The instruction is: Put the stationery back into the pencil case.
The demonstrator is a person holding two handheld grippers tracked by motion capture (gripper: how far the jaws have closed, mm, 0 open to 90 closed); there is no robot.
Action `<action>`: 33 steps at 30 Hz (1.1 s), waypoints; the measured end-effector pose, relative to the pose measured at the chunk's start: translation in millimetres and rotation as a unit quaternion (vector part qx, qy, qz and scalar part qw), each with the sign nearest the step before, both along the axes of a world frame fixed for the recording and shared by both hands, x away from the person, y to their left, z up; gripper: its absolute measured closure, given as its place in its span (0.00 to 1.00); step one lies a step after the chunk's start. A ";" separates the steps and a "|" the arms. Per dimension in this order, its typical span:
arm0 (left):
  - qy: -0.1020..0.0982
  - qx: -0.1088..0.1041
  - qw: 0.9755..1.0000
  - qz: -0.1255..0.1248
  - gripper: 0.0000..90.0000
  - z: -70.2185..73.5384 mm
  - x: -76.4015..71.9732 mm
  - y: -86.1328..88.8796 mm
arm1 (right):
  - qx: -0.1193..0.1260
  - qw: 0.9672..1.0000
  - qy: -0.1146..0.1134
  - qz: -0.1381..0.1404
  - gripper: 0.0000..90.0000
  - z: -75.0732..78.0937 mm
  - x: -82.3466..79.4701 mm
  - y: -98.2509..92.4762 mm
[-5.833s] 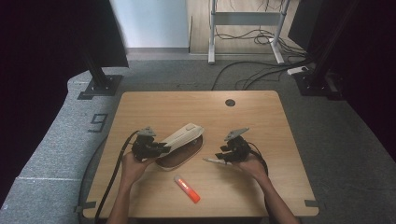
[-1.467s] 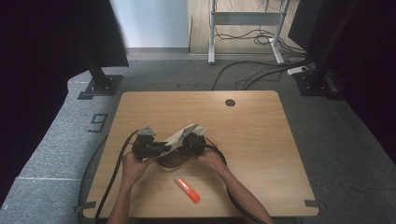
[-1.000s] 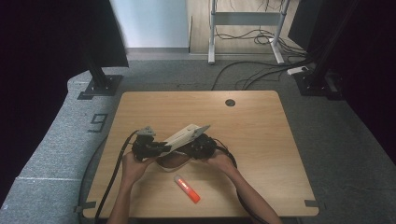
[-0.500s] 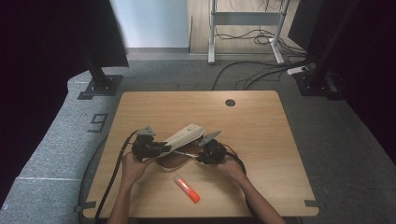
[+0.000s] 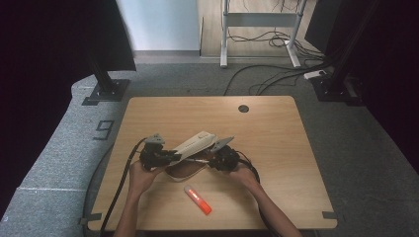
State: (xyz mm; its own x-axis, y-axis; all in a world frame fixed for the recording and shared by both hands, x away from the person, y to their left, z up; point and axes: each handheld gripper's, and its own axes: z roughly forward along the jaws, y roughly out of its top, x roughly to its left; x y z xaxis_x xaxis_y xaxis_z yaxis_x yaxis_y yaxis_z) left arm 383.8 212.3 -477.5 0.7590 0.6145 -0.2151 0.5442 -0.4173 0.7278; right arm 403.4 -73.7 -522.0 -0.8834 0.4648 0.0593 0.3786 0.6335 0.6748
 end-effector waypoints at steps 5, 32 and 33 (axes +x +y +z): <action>0.000 0.000 1.000 -0.001 0.83 0.0 0.0 -0.4 | 0.001 1.000 -0.008 -0.011 0.92 4.9 10.5 2.2; -0.001 0.002 1.000 -0.001 0.83 -0.2 0.5 0.1 | 0.009 0.999 -0.012 -0.043 0.52 11.5 20.5 -7.2; -0.001 0.002 1.000 -0.001 0.83 -0.2 0.5 0.1 | 0.010 0.999 -0.012 -0.043 0.50 11.9 18.5 -8.4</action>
